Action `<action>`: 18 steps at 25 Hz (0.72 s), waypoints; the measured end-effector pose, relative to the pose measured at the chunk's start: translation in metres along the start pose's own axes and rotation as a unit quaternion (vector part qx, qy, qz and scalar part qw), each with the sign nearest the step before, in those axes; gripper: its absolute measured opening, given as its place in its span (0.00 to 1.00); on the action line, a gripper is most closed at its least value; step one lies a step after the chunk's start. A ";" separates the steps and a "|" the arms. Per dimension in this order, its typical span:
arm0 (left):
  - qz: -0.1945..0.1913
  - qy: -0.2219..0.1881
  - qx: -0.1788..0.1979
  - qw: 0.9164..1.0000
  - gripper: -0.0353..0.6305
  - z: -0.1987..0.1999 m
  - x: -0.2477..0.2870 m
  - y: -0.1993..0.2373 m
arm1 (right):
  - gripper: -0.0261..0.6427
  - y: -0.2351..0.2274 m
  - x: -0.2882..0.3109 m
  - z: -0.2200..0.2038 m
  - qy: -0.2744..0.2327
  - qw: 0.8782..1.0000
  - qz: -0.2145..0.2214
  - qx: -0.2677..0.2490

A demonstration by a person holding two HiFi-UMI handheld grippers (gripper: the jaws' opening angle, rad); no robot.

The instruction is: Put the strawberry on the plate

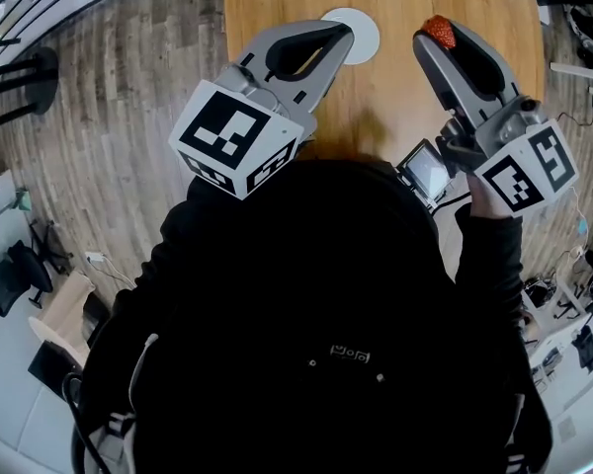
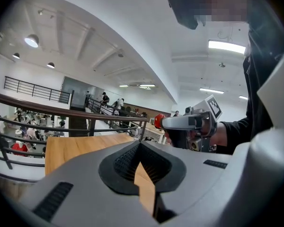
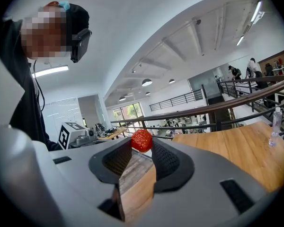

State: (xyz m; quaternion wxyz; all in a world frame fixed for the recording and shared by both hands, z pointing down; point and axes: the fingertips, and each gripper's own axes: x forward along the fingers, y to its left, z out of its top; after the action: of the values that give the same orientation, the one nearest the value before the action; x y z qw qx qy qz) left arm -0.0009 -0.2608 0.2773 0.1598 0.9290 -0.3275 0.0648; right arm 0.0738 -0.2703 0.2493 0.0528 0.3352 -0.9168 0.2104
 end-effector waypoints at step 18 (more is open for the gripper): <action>0.150 0.007 -0.062 0.987 0.05 -0.052 -0.081 0.056 | 0.25 -0.068 0.114 -0.083 0.120 0.991 0.040 -0.037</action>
State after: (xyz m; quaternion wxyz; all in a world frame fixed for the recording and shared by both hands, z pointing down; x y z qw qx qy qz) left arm -0.1000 -0.2370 0.3226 0.2075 0.8571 -0.4657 0.0740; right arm 0.0256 -0.3501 0.3752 0.1664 0.2683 -0.9238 0.2165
